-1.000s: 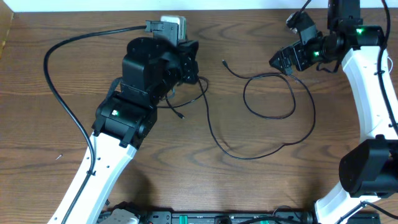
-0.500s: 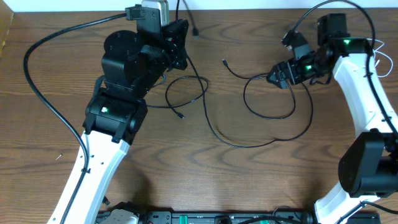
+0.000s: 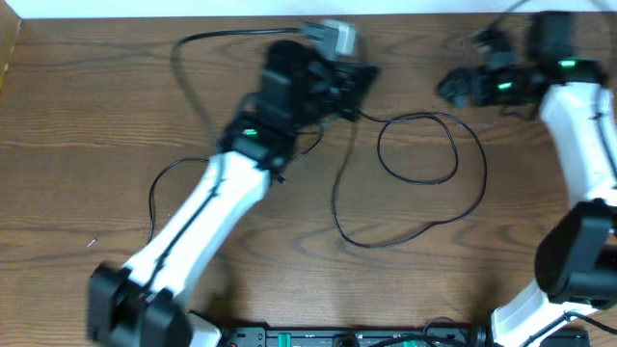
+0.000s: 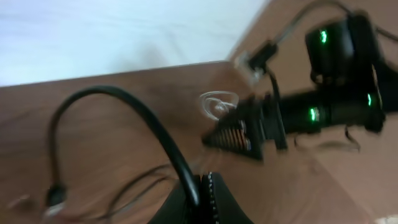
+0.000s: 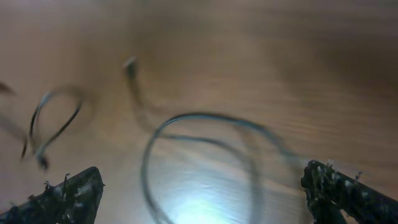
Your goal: Untangle cables
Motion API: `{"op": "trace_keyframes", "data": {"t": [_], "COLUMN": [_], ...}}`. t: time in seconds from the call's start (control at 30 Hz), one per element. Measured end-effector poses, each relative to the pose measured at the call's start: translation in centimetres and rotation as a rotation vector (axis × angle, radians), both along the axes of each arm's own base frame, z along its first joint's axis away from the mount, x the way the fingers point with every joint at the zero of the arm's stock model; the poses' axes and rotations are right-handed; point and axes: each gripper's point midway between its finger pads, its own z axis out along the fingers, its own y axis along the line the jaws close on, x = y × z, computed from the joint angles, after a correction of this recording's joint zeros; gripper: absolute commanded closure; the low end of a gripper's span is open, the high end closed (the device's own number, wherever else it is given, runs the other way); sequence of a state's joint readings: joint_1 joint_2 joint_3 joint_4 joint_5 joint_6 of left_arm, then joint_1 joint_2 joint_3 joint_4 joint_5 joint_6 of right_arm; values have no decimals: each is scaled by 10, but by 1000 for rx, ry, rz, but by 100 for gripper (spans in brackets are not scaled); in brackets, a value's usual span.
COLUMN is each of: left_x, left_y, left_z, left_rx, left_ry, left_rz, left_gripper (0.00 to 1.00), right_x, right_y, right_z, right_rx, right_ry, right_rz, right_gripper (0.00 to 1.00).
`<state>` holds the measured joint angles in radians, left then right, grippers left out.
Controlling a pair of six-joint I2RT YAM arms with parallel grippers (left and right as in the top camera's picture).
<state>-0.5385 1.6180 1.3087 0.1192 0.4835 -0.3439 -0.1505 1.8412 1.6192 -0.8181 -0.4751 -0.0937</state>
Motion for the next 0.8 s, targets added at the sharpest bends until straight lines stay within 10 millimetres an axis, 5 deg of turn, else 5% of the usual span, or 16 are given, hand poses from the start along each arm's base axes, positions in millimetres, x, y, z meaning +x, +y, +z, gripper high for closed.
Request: {"op": "trace_keyframes", "data": {"t": [0.17, 0.3, 0.43, 0.57, 0.8], "left_x": [-18, -42, -69, -74, -52], "left_y": [-74, -124, -158, -160, -123], "left_z": [-13, -43, -103, -143, -164], "left_rx": [-72, -82, 3, 89, 196], "left_ry": [-90, -99, 2, 69, 149], "left_rz": [-142, -225, -262, -251, -170], "left_gripper": [91, 51, 18, 8, 7], "right_x": [4, -3, -7, -7, -13], "right_y": [-77, -106, -113, -109, -102], "right_z": [21, 24, 25, 25, 21], "right_rx": [33, 82, 106, 119, 130], "right_ry": [-40, -39, -35, -32, 6], "right_rz": [-188, -254, -269, -259, -252], "right_gripper": [1, 1, 1, 1, 1]}}
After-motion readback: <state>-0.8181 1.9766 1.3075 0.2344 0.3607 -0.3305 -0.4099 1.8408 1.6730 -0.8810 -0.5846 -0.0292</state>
